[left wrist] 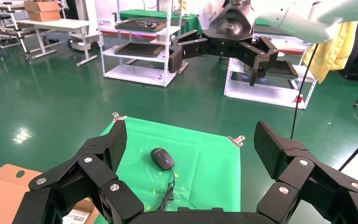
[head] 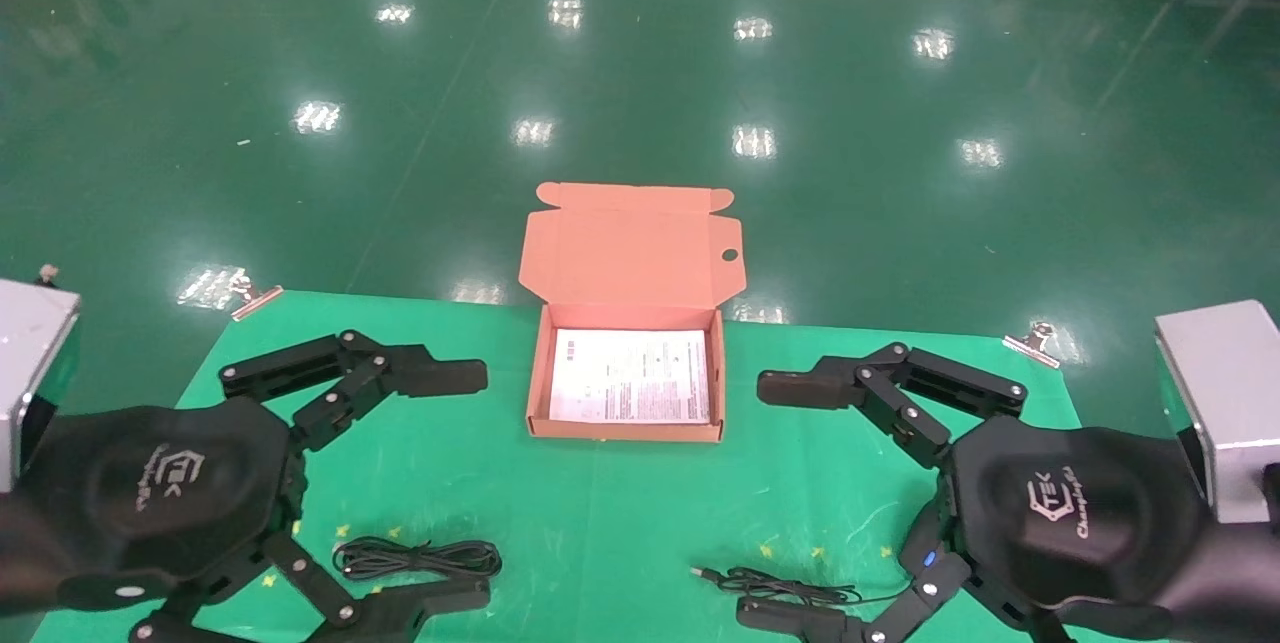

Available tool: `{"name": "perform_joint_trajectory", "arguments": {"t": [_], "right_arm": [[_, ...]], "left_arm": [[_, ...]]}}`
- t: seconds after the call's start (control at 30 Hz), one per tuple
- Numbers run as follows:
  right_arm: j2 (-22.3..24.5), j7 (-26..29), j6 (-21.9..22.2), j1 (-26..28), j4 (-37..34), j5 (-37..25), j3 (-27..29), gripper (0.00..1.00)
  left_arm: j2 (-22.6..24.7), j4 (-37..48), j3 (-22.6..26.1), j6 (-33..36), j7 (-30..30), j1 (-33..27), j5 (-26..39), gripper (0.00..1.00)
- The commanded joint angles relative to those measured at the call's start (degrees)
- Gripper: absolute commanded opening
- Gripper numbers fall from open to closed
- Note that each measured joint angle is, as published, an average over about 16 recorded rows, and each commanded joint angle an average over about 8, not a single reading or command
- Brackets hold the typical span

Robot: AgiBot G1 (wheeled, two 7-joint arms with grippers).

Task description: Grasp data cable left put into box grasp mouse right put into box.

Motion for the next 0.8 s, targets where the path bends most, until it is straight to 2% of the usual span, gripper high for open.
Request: {"name": "perform_joint_trajectory", "arguments": {"t": [0.03,0.8], "right_arm": [[0.0,0.0,0.0,0.0,0.0,0.0,0.0,1.00],[0.0,0.0,0.0,0.0,0.0,0.0,0.1,1.00]], "left_arm": [[0.0,0.0,0.0,0.0,0.0,0.0,0.0,1.00],[0.0,0.0,0.0,0.1,0.0,0.0,0.0,1.00]]}}
